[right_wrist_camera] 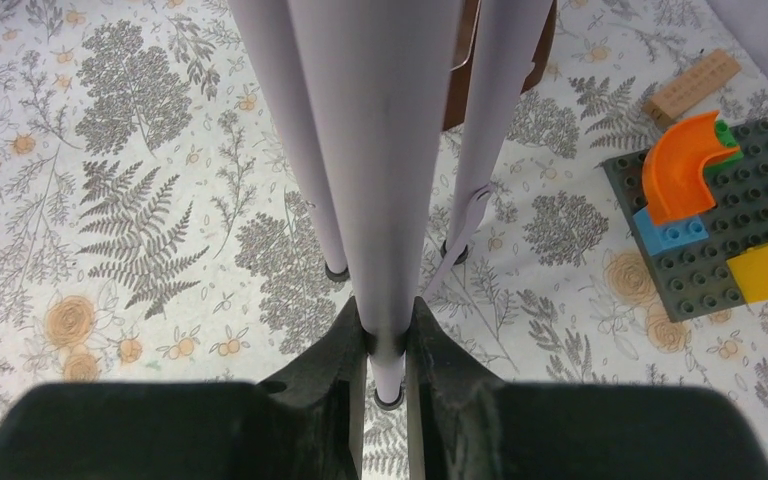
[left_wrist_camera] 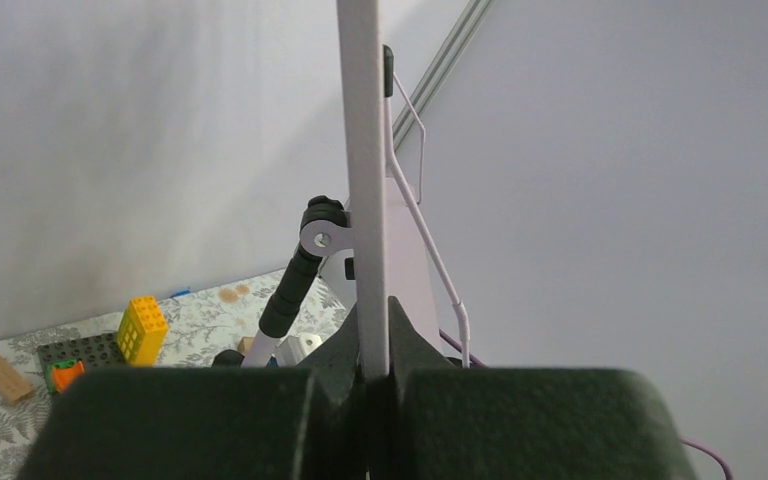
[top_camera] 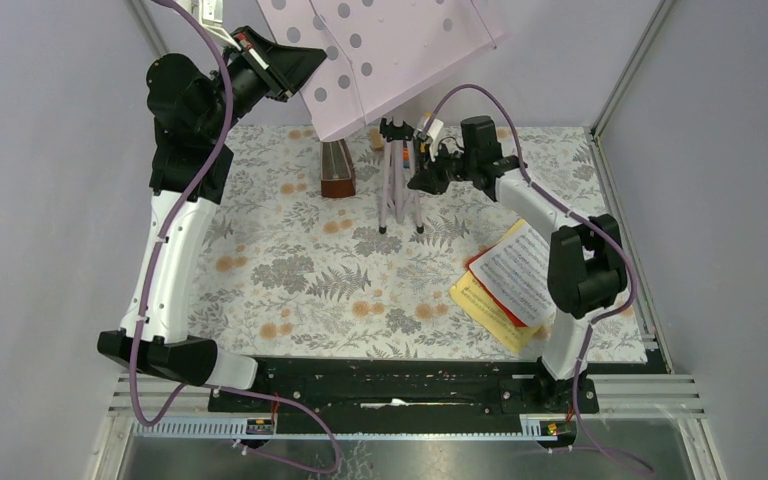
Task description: Set up the instrument practice props
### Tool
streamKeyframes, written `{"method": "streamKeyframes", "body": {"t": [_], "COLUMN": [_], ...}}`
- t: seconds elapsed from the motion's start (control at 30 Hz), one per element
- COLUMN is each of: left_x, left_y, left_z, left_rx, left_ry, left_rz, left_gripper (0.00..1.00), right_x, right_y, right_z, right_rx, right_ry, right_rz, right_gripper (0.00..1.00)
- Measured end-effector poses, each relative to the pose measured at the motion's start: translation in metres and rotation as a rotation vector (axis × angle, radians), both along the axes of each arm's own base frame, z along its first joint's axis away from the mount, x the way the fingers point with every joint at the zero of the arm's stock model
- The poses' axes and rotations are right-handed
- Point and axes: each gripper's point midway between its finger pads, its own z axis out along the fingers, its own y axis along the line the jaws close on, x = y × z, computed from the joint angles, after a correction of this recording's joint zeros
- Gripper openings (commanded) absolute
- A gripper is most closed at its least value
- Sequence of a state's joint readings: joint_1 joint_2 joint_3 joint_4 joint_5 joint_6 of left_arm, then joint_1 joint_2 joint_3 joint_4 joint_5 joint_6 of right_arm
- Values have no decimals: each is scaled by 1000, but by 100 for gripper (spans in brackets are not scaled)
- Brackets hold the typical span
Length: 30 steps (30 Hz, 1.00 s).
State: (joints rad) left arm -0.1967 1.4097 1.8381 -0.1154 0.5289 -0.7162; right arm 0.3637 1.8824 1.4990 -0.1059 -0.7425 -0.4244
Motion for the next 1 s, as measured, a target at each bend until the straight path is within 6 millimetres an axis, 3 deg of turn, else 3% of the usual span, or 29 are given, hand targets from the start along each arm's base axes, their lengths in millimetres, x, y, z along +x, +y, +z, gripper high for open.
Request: {"method": "streamKeyframes", "body": {"t": [0.3, 0.57, 1.0], "left_x": [-9, -29, -45], "left_y": [-8, -13, -22], "left_z": [3, 4, 4], "left_rx": [-5, 0, 30], "left_ry": [16, 23, -11], "left_rz": [-29, -52, -85], "left_gripper": [0, 0, 0], "right_x": [-31, -61, -80], "right_y": [-21, -36, -47], "right_z": [2, 3, -3], "right_rx": [-42, -71, -85], "right_ry": [49, 85, 93], "right_rz": [-43, -58, -74], "right_gripper": [0, 0, 0]}}
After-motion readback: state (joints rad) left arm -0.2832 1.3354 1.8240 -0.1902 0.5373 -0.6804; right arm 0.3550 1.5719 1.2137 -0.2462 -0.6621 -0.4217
